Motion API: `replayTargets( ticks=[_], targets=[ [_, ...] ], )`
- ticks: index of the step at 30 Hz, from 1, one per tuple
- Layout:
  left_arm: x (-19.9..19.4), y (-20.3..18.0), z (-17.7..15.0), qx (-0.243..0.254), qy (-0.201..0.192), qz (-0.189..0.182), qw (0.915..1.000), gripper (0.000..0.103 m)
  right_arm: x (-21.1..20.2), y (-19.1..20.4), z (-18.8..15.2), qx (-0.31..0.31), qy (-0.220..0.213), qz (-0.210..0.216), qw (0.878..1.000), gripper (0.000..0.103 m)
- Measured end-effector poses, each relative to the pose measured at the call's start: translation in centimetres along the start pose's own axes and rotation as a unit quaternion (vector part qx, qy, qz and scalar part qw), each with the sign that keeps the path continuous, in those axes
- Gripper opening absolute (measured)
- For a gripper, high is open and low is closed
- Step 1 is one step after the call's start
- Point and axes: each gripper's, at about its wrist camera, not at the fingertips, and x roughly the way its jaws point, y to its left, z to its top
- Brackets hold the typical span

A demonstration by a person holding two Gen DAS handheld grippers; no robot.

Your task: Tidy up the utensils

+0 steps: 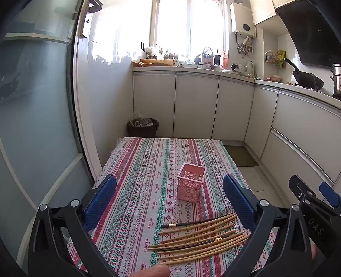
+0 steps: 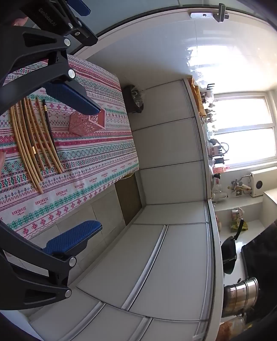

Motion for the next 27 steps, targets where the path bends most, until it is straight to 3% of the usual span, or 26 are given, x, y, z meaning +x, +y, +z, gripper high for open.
replayTargets(
  ticks=[27],
  targets=[
    [0.54, -0.15, -0.74, 0.005, 0.004, -0.002, 1.0000, 0.096, 0.29, 0.04, -0.35, 0.002, -0.003, 0.003, 1.000, 0.096]
  ],
)
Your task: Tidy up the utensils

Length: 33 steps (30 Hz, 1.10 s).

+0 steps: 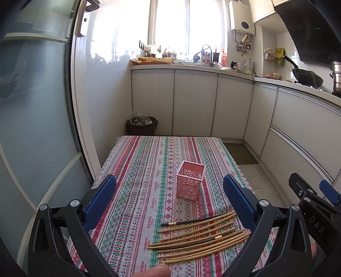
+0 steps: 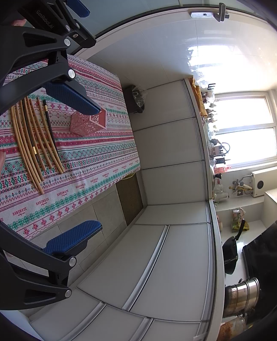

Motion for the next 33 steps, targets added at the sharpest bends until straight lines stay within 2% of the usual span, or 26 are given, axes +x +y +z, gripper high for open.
replayTargets(
  ticks=[33],
  targets=[
    [0.01, -0.19, -0.12, 0.000, 0.003, 0.000, 1.0000, 0.096, 0.07, -0.07, 0.17, 0.001, 0.001, 0.000, 1.000, 0.096]
  ],
)
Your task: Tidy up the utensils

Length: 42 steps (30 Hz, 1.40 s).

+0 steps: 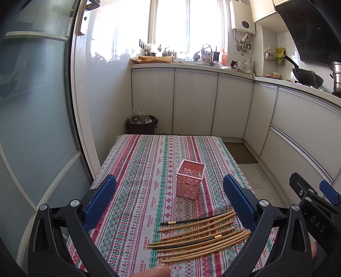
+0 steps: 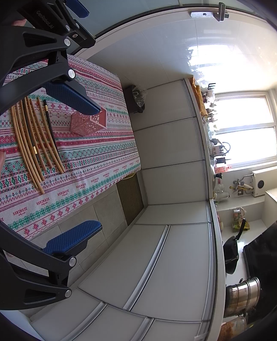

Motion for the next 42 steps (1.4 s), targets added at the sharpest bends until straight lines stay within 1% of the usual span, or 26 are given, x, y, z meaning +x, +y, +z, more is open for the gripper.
replayTargets(
  ticks=[42],
  targets=[
    [-0.04, 0.04, 0.02, 0.000, 0.001, 0.002, 1.0000, 0.096, 0.19, -0.38, -0.18, 0.004, 0.000, 0.000, 1.000, 0.096]
  ],
)
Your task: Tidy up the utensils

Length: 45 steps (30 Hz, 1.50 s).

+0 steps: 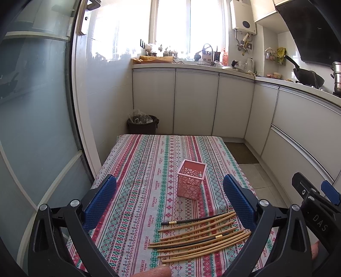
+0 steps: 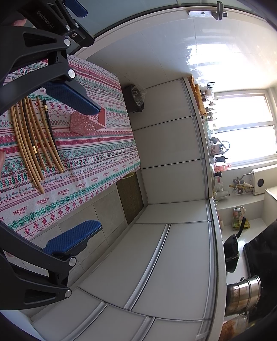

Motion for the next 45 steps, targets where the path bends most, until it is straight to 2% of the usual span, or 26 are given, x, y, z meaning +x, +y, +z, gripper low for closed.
replayTargets(
  ticks=[7, 9, 13, 16, 19, 23, 26, 27, 28, 29, 30, 31, 32, 35, 37, 39, 41, 43, 45],
  targets=[
    [0.8, -0.2, -0.1, 0.004, 0.015, -0.008, 0.9999, 0.096, -0.2, -0.5, 0.2, 0.008, -0.001, 0.000, 1.000, 0.096],
    [1.3, -0.4, -0.3, 0.008, 0.026, -0.020, 0.9994, 0.096, -0.1, -1.0, 0.2, 0.018, 0.004, 0.001, 1.000, 0.096],
    [3.0, -1.5, -1.2, 0.043, 0.067, -0.052, 0.9955, 0.096, 0.8, -2.8, 0.3, 0.061, 0.040, 0.031, 0.997, 0.096],
    [4.2, -2.4, -2.1, 0.079, 0.092, -0.072, 0.9900, 0.096, 1.8, -4.4, 0.0, 0.099, 0.078, 0.062, 0.990, 0.096],
    [5.8, -3.8, -2.9, 0.128, 0.128, -0.117, 0.9765, 0.096, 3.0, -6.5, -0.6, 0.144, 0.111, 0.086, 0.980, 0.096],
    [6.8, -6.2, -3.6, 0.213, 0.148, -0.183, 0.9482, 0.096, 4.5, -9.9, -1.2, 0.210, 0.147, 0.103, 0.961, 0.096],
    [6.6, -8.0, -2.9, 0.283, 0.146, -0.240, 0.9171, 0.096, 5.5, -12.7, -1.9, 0.271, 0.169, 0.112, 0.941, 0.096],
    [6.7, -8.6, -2.7, 0.304, 0.154, -0.270, 0.9006, 0.096, 5.9, -13.4, -2.2, 0.292, 0.177, 0.117, 0.933, 0.096],
    [7.1, -9.4, -2.8, 0.326, 0.179, -0.302, 0.8776, 0.096, 6.4, -14.0, -2.5, 0.309, 0.186, 0.124, 0.924, 0.096],
    [8.1, -10.3, -3.4, 0.347, 0.227, -0.324, 0.8503, 0.096, 6.9, -14.4, -2.8, 0.323, 0.196, 0.133, 0.916, 0.096],
    [9.4, -11.2, -4.4, 0.365, 0.275, -0.322, 0.8295, 0.096, 7.4, -14.7, -3.0, 0.336, 0.206, 0.144, 0.908, 0.096],
    [10.5, -11.9, -5.6, 0.380, 0.306, -0.304, 0.8179, 0.096, 7.9, -15.0, -3.2, 0.348, 0.216, 0.157, 0.899, 0.096],
    [11.2, -12.4, -6.5, 0.389, 0.328, -0.305, 0.8051, 0.096, 8.3, -15.3, -3.4, 0.361, 0.225, 0.170, 0.889, 0.096],
    [11.9, -13.5, -8.4, 0.392, 0.368, -0.367, 0.7596, 0.096, 8.9, -16.0, -3.5, 0.393, 0.233, 0.199, 0.867, 0.096],
    [12.5, -14.6, -9.3, 0.404, 0.379, -0.390, 0.7355, 0.096, 8.9, -16.5, -3.3, 0.402, 0.229, 0.205, 0.862, 0.096],
    [13.5, -15.7, -10.1, 0.402, 0.404, -0.417, 0.7074, 0.096, 9.2, -17.0, -3.1, 0.412, 0.230, 0.212, 0.856, 0.096],
    [14.4, -16.7, -11.0, 0.409, 0.421, -0.429, 0.6863, 0.092, 9.4, -17.7, -3.2, 0.422, 0.239, 0.220, 0.847, 0.096],
    [14.7, -17.6, -11.6, 0.415, 0.432, -0.433, 0.6733, 0.090, 9.8, -17.9, -3.4, 0.428, 0.249, 0.226, 0.839, 0.096],
    [15.3, -18.7, -12.6, 0.420, 0.443, -0.430, 0.6655, 0.090, 10.1, -18.1, -3.6, 0.434, 0.255, 0.229, 0.833, 0.096]
  ],
)
